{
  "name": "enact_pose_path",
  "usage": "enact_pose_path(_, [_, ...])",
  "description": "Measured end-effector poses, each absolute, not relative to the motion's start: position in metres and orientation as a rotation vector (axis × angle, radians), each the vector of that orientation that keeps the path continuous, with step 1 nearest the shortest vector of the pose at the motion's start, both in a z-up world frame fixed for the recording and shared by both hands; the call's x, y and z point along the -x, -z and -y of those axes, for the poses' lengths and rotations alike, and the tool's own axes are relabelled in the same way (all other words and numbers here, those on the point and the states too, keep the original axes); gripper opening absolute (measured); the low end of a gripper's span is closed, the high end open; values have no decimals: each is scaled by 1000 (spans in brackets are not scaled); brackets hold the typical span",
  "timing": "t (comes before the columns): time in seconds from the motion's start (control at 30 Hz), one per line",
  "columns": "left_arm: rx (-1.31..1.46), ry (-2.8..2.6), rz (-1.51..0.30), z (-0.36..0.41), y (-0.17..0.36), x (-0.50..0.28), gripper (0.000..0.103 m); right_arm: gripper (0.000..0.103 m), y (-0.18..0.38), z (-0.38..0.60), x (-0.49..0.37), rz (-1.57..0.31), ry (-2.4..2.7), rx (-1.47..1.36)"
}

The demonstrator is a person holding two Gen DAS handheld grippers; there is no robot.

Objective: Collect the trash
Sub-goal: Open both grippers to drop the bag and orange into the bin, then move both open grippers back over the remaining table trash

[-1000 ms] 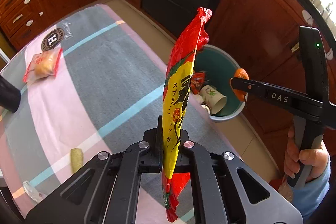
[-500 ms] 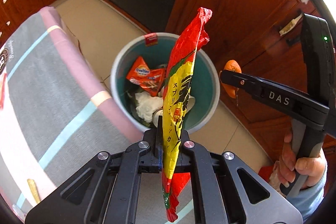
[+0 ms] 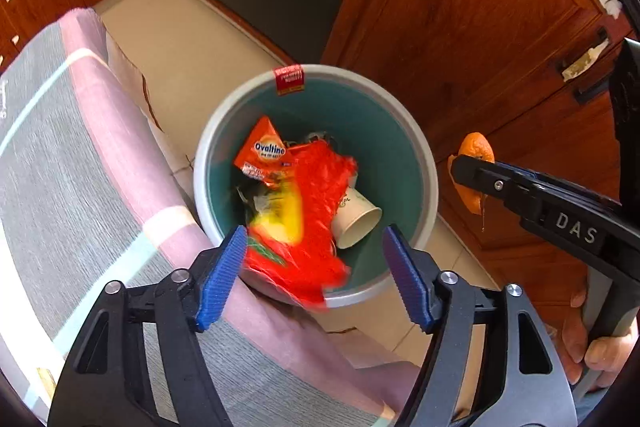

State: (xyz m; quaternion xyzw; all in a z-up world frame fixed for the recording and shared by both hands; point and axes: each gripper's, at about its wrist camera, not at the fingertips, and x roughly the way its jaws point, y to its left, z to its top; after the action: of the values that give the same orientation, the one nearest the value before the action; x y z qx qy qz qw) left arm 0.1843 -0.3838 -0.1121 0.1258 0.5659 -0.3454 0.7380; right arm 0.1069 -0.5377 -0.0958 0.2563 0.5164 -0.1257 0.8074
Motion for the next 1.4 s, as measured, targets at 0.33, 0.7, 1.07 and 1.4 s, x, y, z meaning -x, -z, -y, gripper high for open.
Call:
enact_pose_path(0.33, [-256,745,-1228,358,105,-186,96,26,110,526,-123,-1145,253,-536])
enact_pose_path(0.7, [-210,701,-1239,315,103,-187,99,73,112,502,-150,-1152,218,-526])
enact_pose_path(1.07, [-195,705,-1262,298,105,-182,99,89,127,496,-150,-1246,253,-574])
enact_pose_path(1.4, [-183,704,-1232,280,90,-167,99,89,116,478,-139,-1250,247,-546])
